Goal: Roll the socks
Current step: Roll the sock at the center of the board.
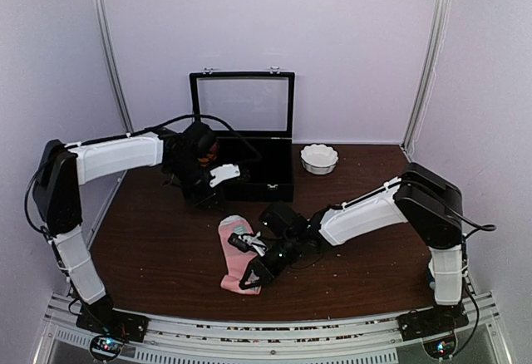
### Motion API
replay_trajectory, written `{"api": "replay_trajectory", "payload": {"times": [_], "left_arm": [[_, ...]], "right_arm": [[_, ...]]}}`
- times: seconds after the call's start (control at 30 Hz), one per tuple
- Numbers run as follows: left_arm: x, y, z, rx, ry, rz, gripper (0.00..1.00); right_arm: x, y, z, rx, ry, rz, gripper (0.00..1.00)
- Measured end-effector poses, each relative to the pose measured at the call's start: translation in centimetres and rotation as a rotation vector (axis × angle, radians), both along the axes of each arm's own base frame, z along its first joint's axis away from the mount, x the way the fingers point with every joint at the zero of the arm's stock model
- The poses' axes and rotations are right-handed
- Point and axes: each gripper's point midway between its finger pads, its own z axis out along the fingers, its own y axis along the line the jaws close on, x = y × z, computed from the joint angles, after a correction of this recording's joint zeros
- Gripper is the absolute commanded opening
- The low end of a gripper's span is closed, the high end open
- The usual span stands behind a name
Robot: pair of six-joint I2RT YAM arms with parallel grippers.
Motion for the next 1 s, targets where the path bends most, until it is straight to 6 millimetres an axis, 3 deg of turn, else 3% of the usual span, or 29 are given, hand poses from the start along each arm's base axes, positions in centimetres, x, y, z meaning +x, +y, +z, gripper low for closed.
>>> {"api": "replay_trajectory", "payload": {"times": [0.2,0.33,0.43,0.53,0.63,0.7,1.0], "left_arm": [[-1.4,1.4,5.0,-0.078,-0.16,-0.043,0.24],[-4.3,1.8,5.7,-0.123,-0.16,-0.132,0.2],[-7.7,2.0,3.2,-0.096,-0.092,-0.219,0.17],[-12.3,1.3,-0.6,-0.031,0.006,-0.34,0.17],[-15.7,0.5,-3.2,0.02,0.078,-0.431,0.18],[-16.3,0.1,-4.3,0.042,0.1,-0.446,0.19],[-15.5,-1.0,-8.1,0.137,0.133,-0.427,0.16]], "right_arm": [[0.7,0.0,-0.2,-0.004,0.155,-0.062,0.0],[1.1,-0.1,-0.4,-0.008,0.238,-0.096,0.0],[1.3,-0.1,-0.5,-0.008,0.285,-0.11,0.0],[1.6,-0.1,-0.6,-0.011,0.315,-0.119,0.0],[1.6,-0.3,-0.8,-0.016,0.333,-0.124,0.0],[1.7,-0.3,-0.8,-0.018,0.351,-0.13,0.0],[2.3,-0.4,-0.9,-0.012,0.375,-0.156,0.0]]}}
